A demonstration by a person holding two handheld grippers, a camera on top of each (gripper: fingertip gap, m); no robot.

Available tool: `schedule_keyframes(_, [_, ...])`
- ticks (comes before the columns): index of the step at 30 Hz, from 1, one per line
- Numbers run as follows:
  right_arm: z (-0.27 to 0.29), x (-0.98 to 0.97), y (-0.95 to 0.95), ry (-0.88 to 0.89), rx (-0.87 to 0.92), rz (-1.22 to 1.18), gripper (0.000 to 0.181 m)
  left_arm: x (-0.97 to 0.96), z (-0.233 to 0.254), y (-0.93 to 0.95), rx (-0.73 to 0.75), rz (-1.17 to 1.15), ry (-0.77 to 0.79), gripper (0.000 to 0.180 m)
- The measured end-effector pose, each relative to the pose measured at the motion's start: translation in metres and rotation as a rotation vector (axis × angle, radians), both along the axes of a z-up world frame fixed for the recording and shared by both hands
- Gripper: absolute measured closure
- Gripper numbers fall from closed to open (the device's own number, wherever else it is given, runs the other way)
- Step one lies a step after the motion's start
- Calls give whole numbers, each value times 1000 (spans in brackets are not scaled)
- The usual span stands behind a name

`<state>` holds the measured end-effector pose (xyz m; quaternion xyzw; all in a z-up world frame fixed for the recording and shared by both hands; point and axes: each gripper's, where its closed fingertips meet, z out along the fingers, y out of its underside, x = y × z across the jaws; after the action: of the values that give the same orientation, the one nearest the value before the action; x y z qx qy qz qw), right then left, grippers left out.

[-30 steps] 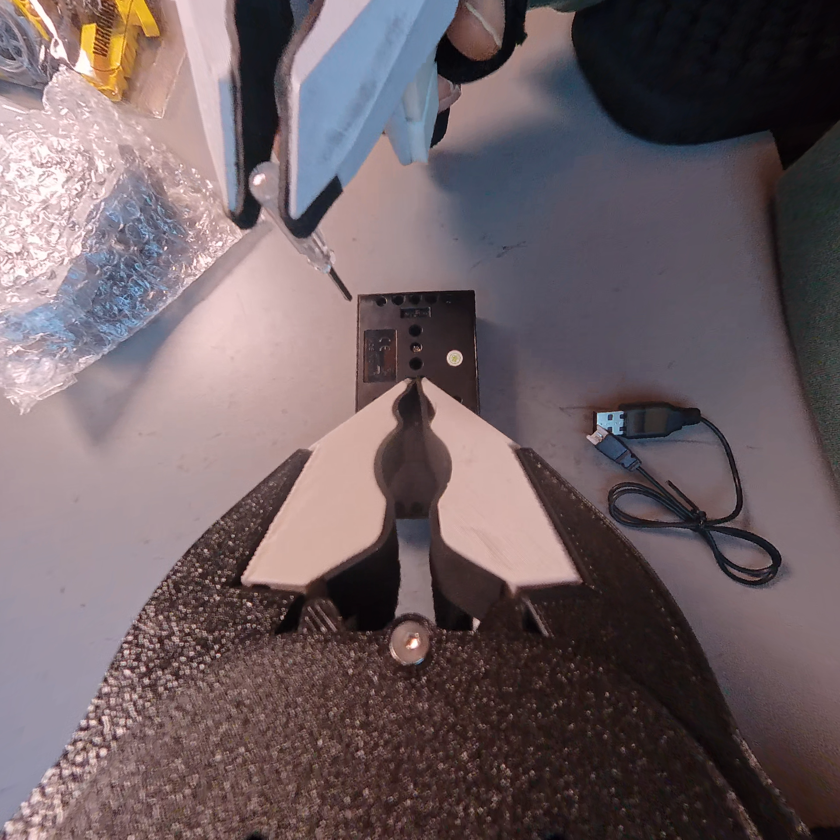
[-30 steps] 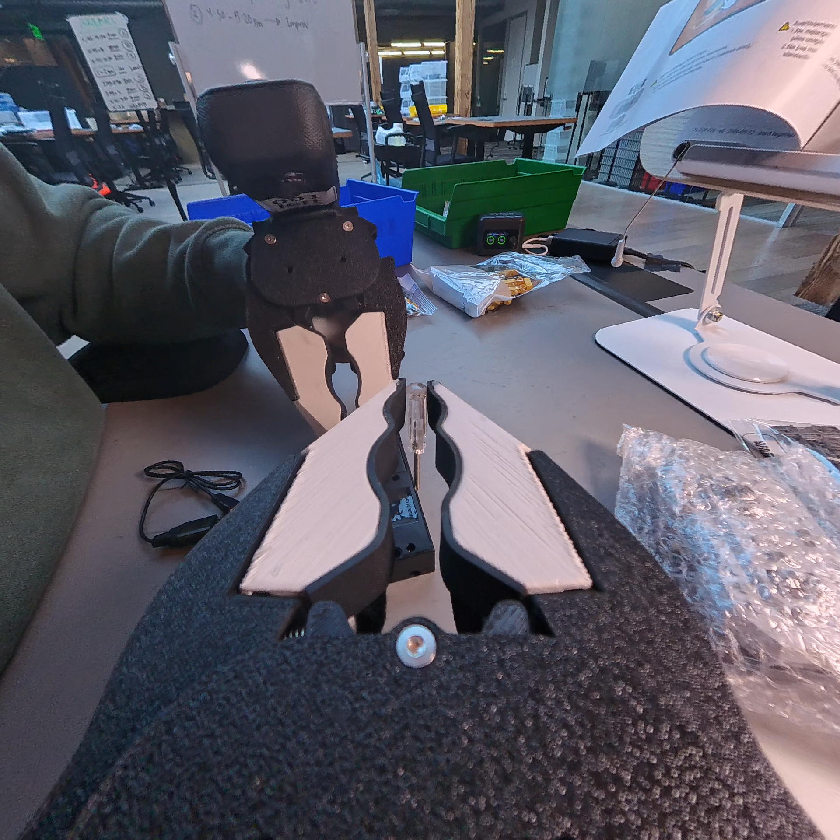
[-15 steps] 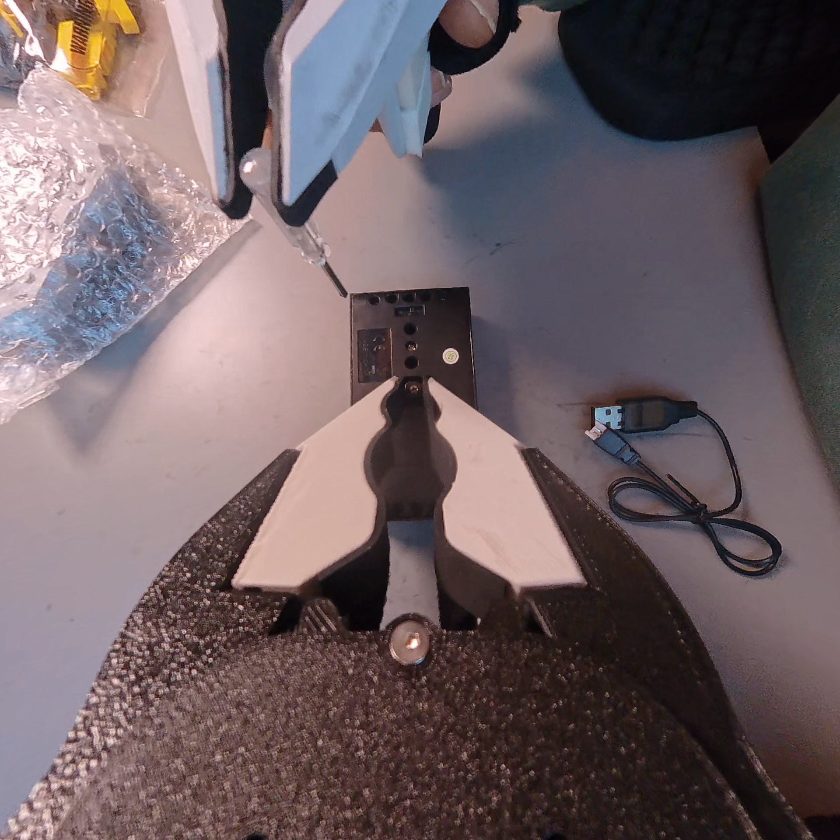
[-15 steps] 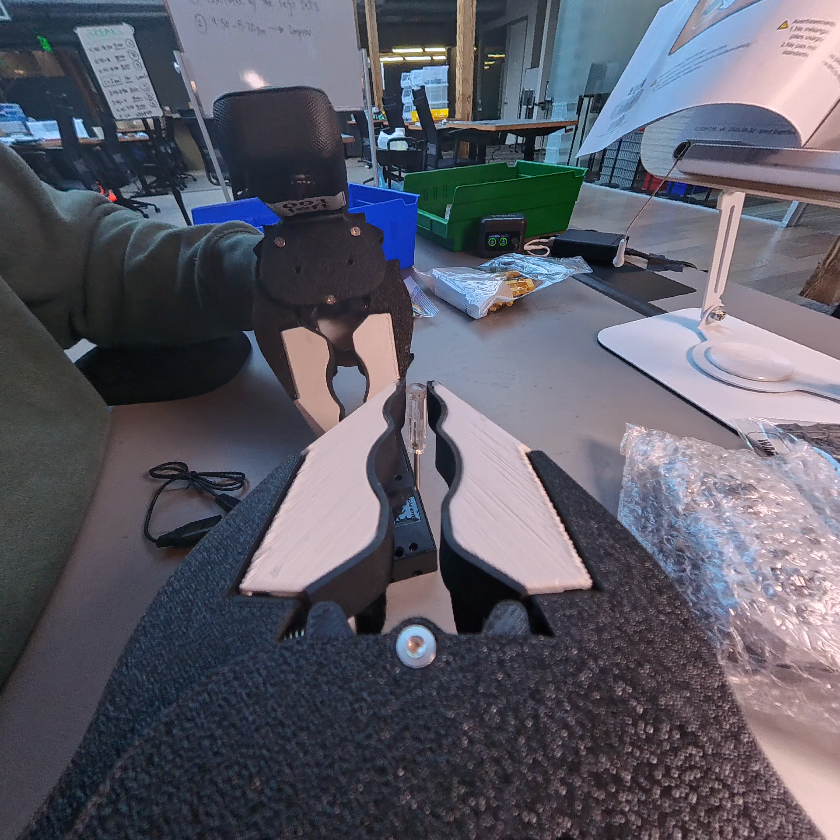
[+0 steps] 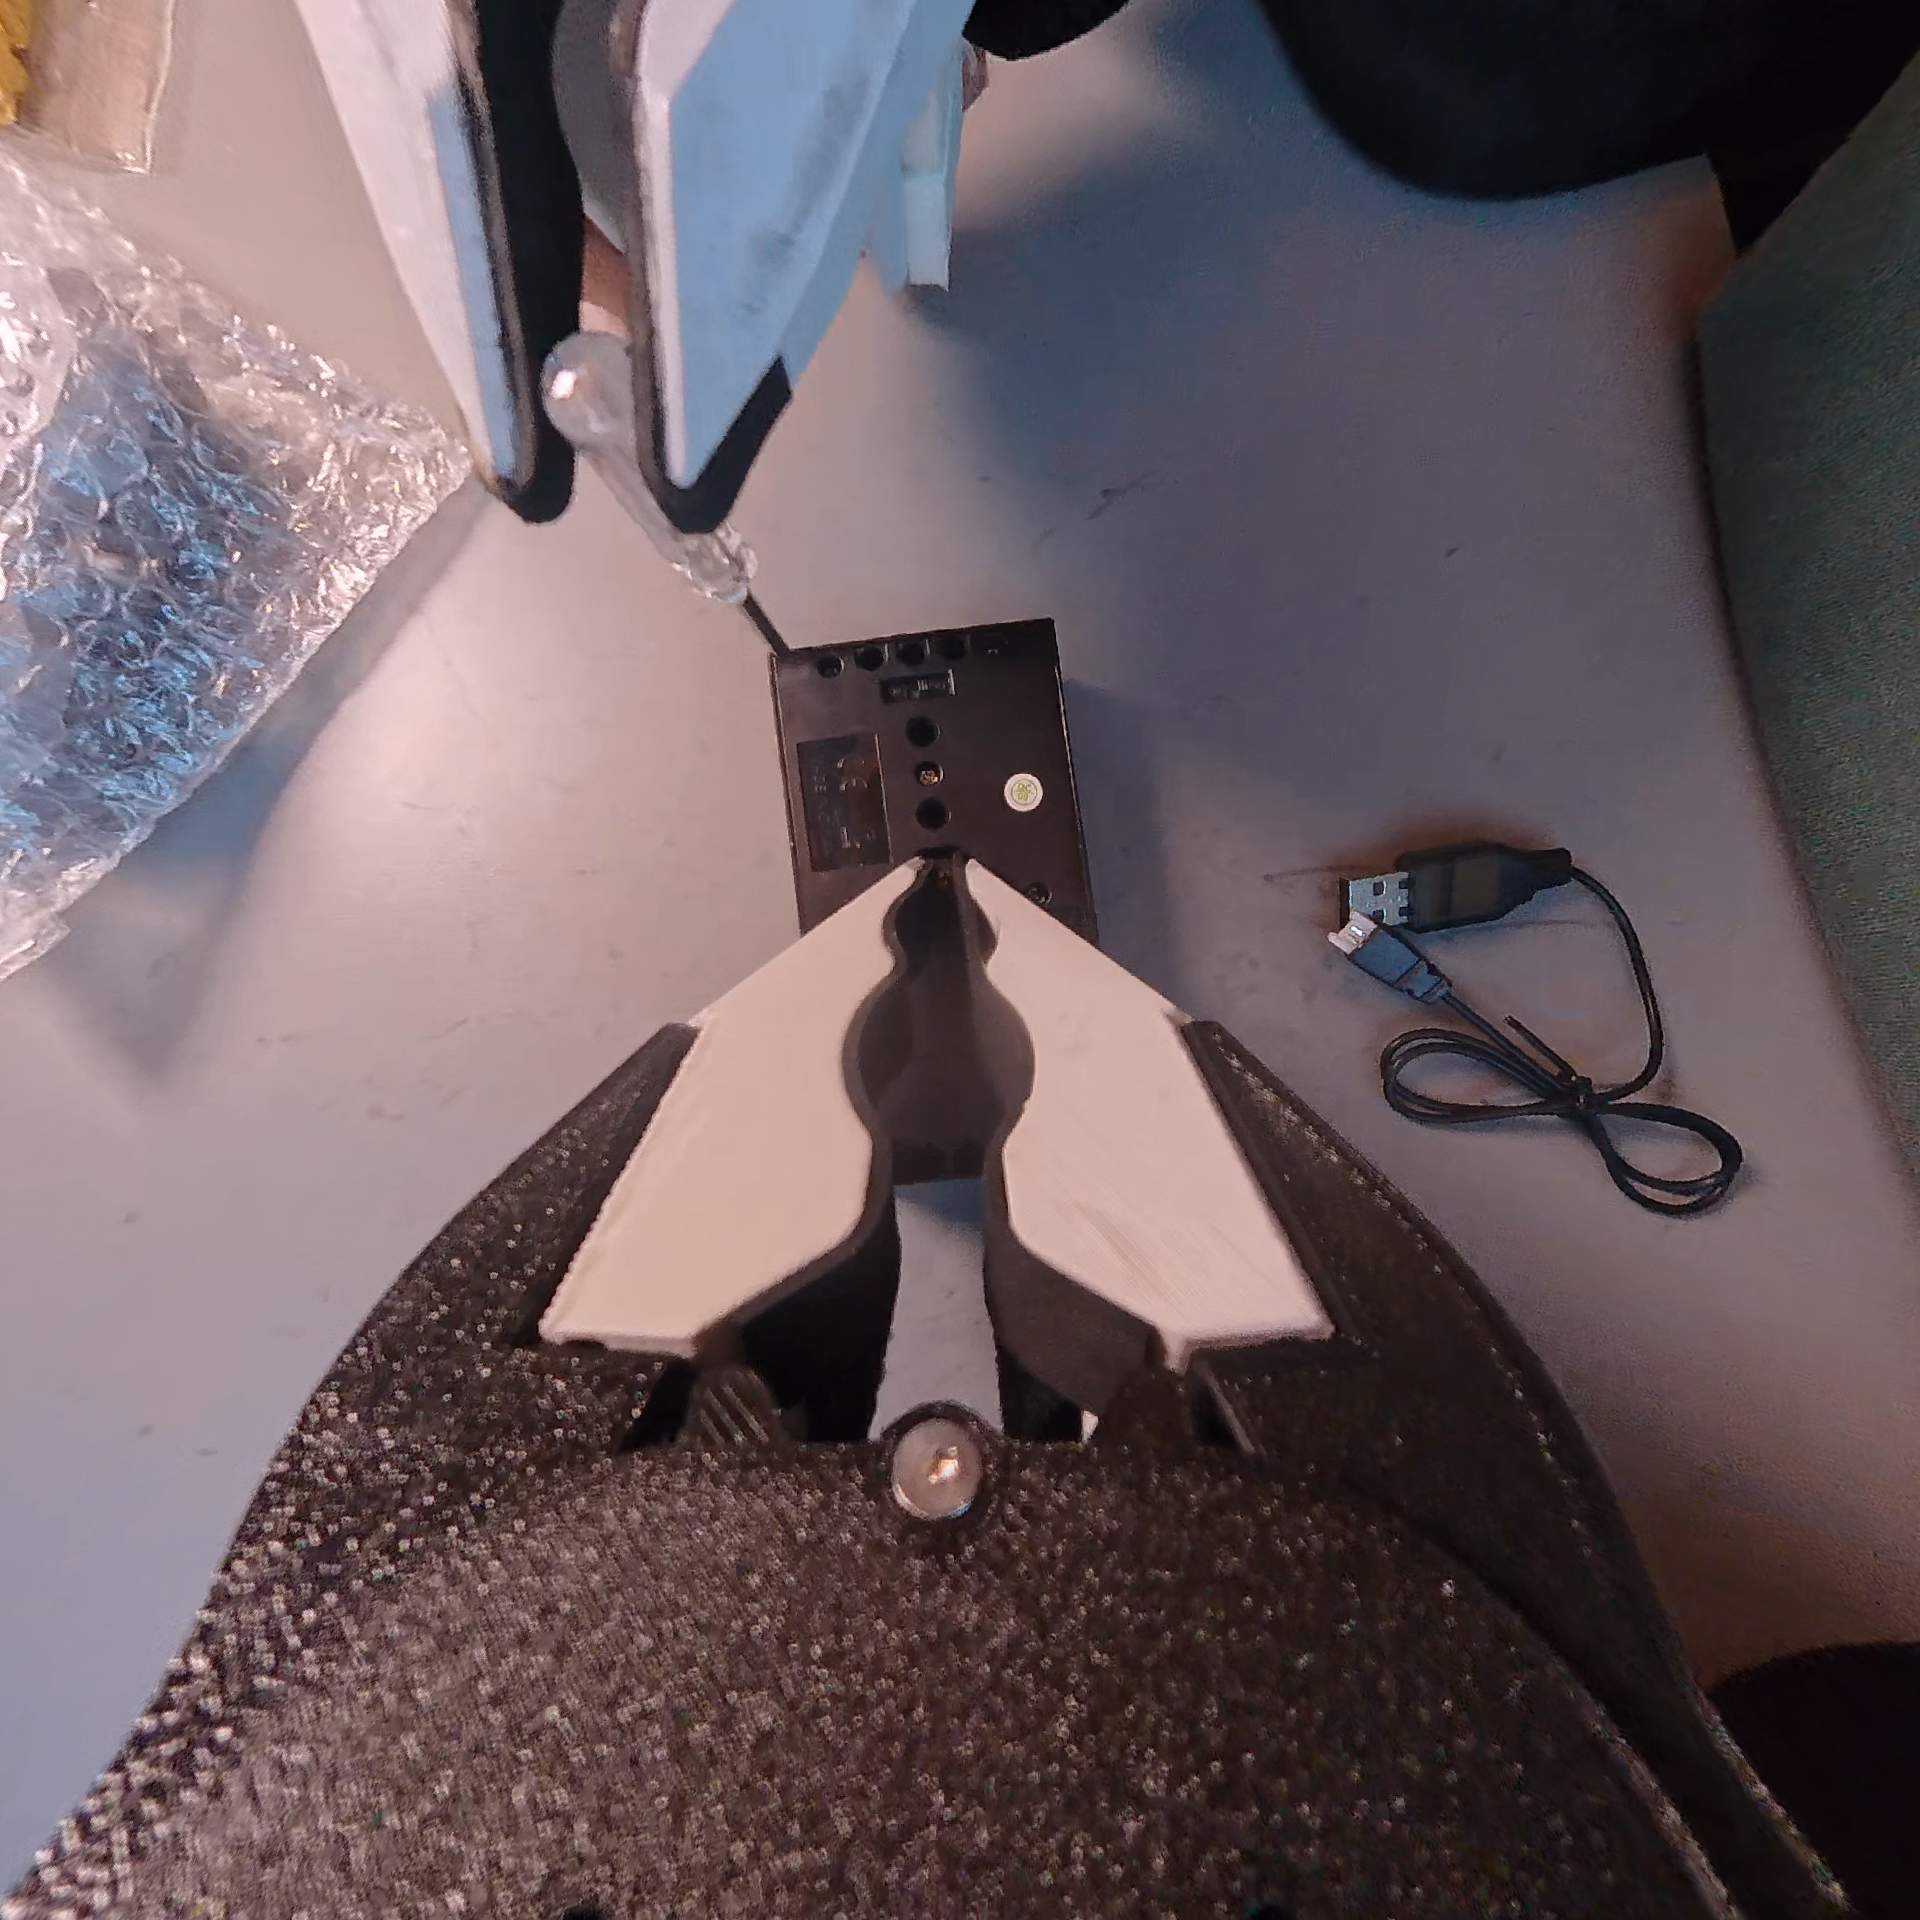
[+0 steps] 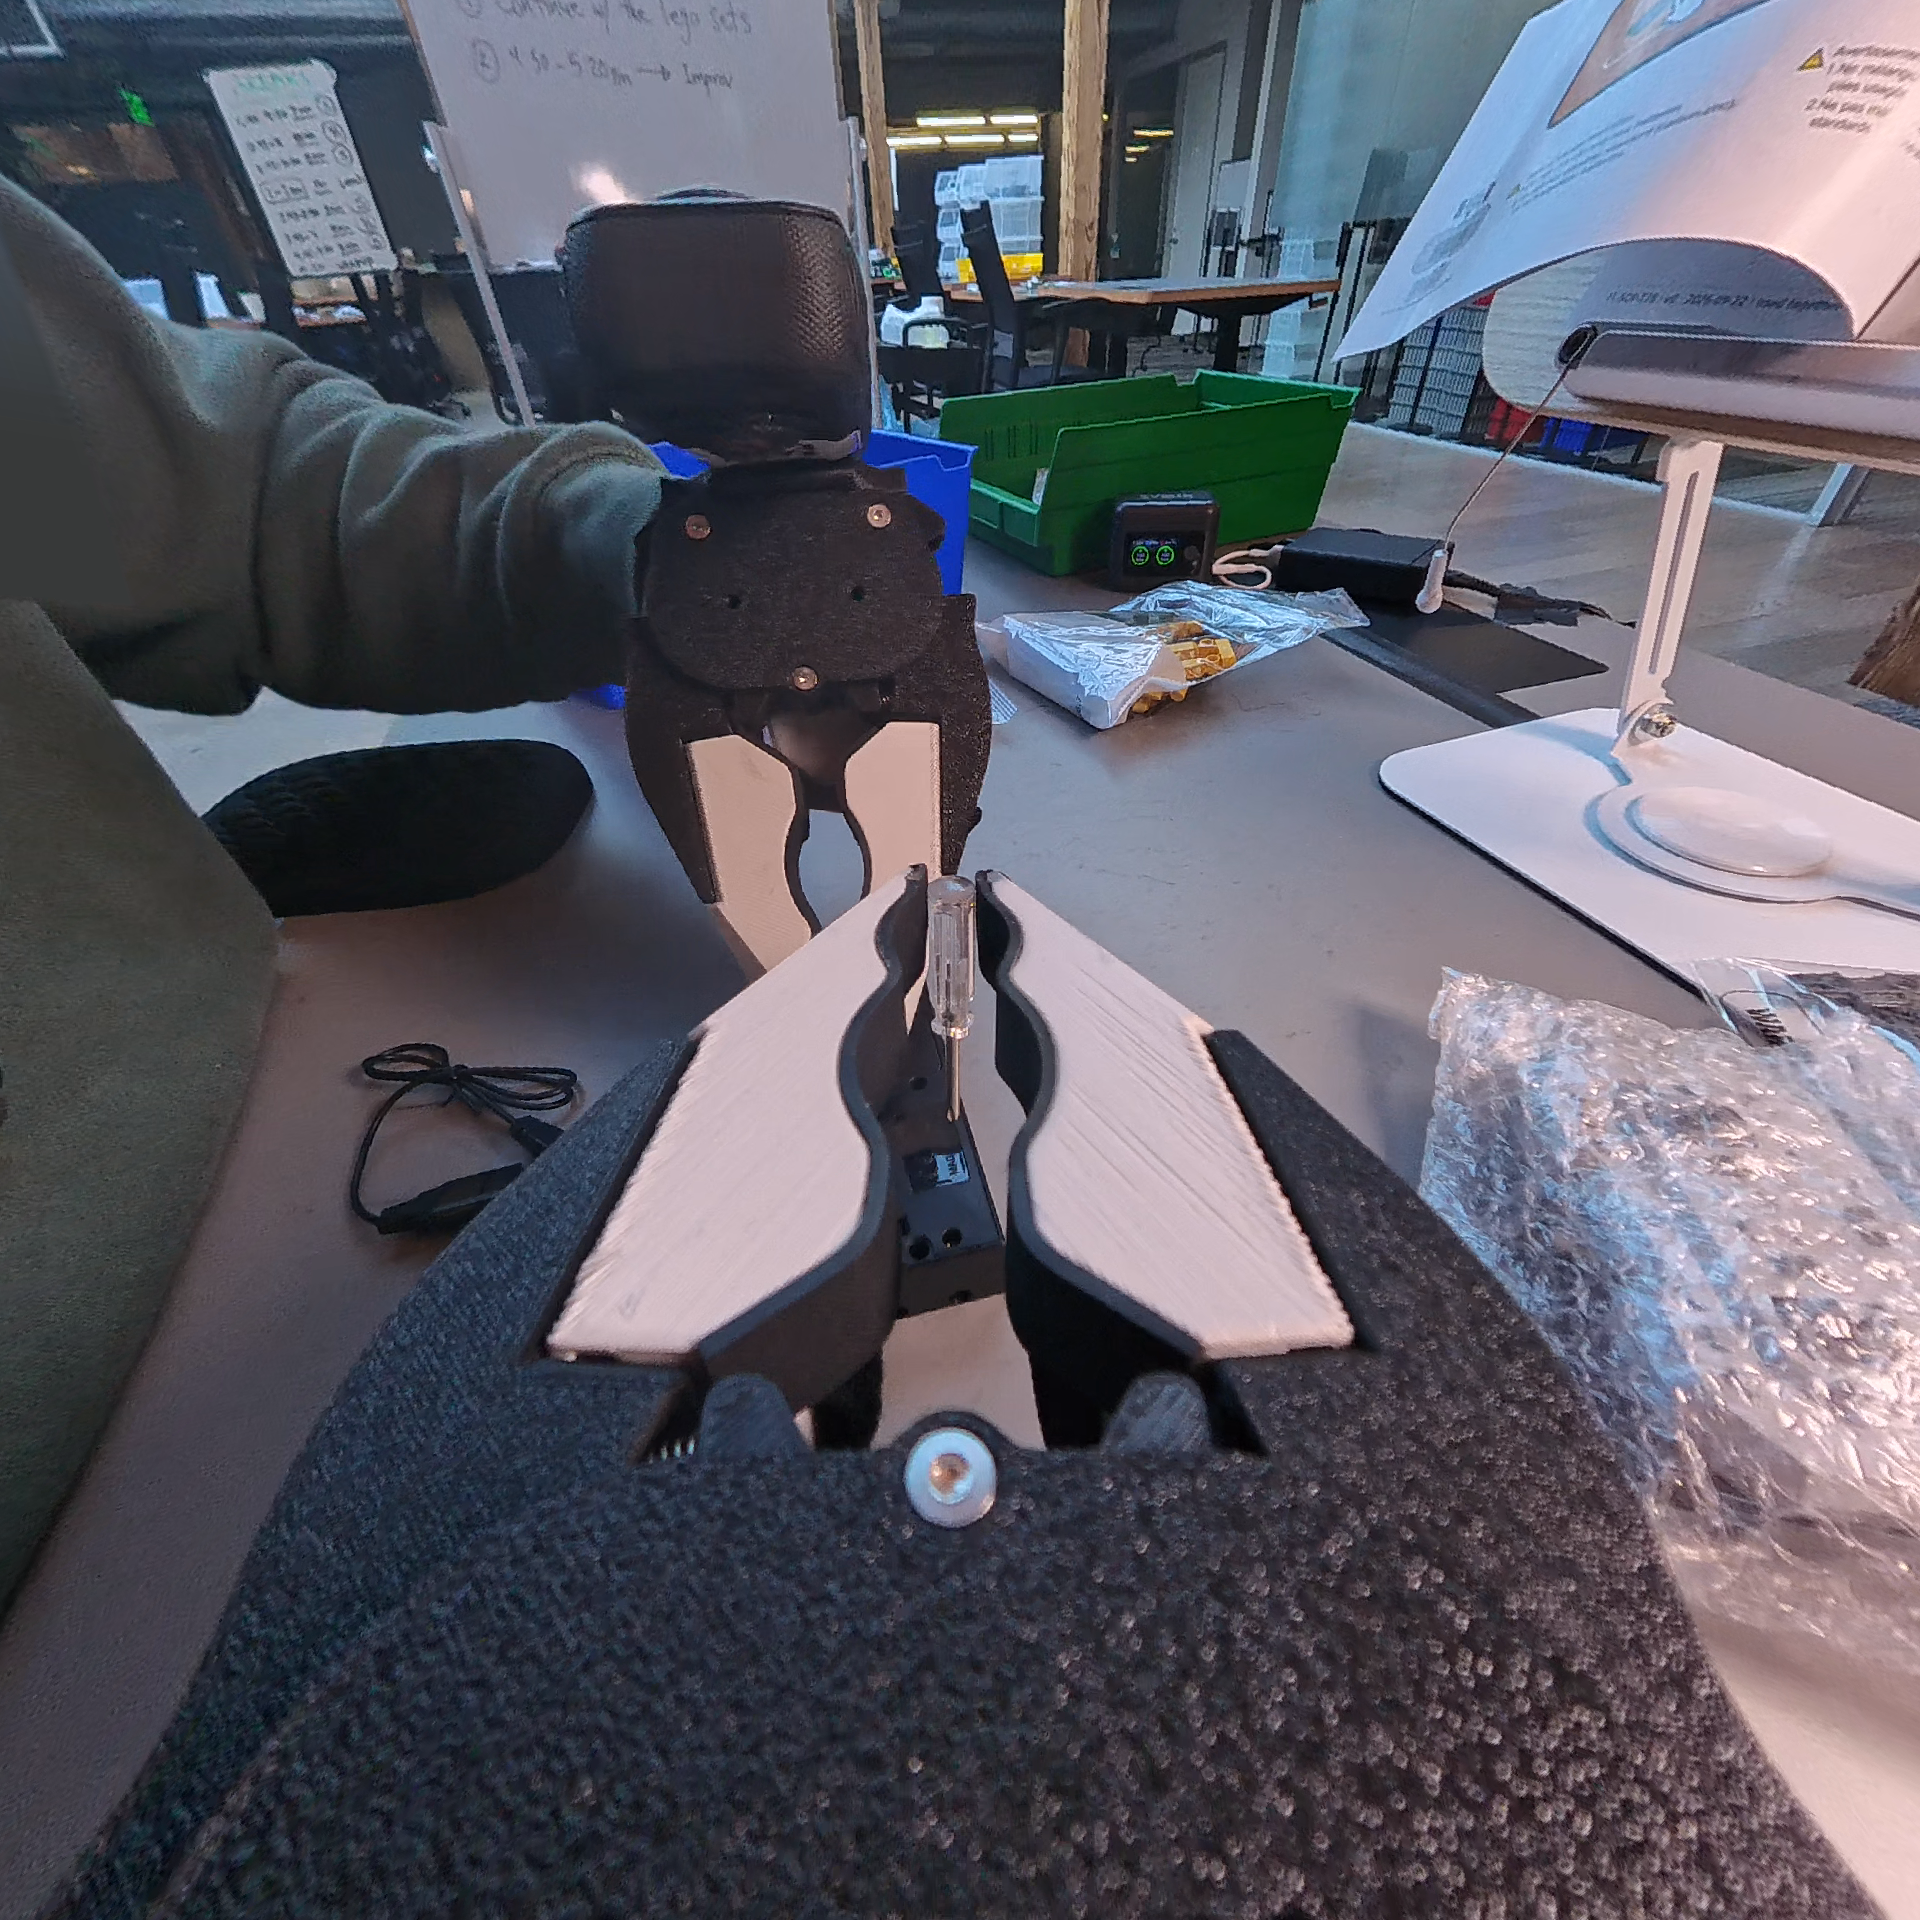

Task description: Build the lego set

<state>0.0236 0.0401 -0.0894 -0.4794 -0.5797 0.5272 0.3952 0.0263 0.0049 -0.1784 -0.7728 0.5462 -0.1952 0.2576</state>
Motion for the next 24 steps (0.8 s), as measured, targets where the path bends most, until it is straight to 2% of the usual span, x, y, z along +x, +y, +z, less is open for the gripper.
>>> schedule_keyframes(5, [2,3,3,13,-8,-2,174,0,1,1,57,-52,78,180])
schedule_keyframes(10, [5,5,5,31,-29,0,174,3,12,-1,39,-19,-27,180])
schedule_keyframes(16, [5,6,4,32,-42,10,173,-9,27,14,91,84,-79,180])
schedule_keyframes(18, [6,6,0,39,-52,25,174,-9,32,17,94,121,-136,178])
schedule_keyframes(21, [9,5,-6,54,-82,51,174,-3,40,18,99,157,-248,157])
schedule_keyframes(24, [12,2,-14,75,-128,89,174,5,47,17,102,168,-367,158])
